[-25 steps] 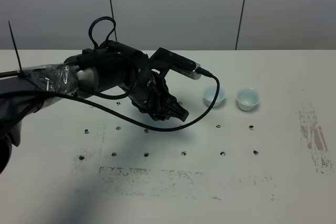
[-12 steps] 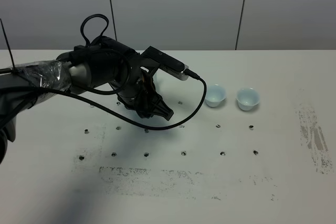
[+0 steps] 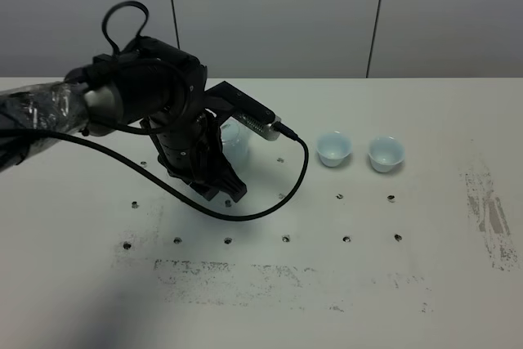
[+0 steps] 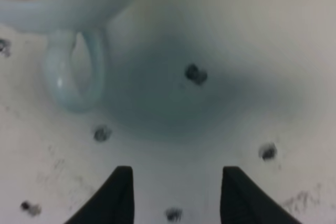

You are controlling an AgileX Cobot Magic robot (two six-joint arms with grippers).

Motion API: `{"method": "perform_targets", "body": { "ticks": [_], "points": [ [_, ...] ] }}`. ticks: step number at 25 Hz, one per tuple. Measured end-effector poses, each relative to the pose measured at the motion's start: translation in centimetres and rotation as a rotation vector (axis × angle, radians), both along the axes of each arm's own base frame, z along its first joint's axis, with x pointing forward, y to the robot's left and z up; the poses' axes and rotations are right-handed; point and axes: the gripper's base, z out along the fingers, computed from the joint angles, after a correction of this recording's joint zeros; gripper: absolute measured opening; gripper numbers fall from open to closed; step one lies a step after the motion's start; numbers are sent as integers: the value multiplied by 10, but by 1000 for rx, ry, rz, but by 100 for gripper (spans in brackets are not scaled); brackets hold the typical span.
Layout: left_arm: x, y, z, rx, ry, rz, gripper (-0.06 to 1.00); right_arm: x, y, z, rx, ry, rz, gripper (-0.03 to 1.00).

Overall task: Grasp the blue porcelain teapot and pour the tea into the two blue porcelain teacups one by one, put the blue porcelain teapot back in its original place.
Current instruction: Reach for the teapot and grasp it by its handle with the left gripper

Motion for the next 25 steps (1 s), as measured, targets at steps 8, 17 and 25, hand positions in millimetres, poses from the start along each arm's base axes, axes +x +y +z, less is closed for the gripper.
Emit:
{"method": "perform_targets", "body": {
  "ticks": [8, 17, 25],
  "points": [
    [17, 13, 26, -9, -53, 101, 44, 0, 0, 0, 0, 0, 0, 23],
    [41, 15, -5, -20, -38, 145, 44, 0, 0, 0, 0, 0, 0, 23],
    [46, 9, -22, -70, -37, 204, 44, 0, 0, 0, 1, 0, 0, 23]
  ]
}}
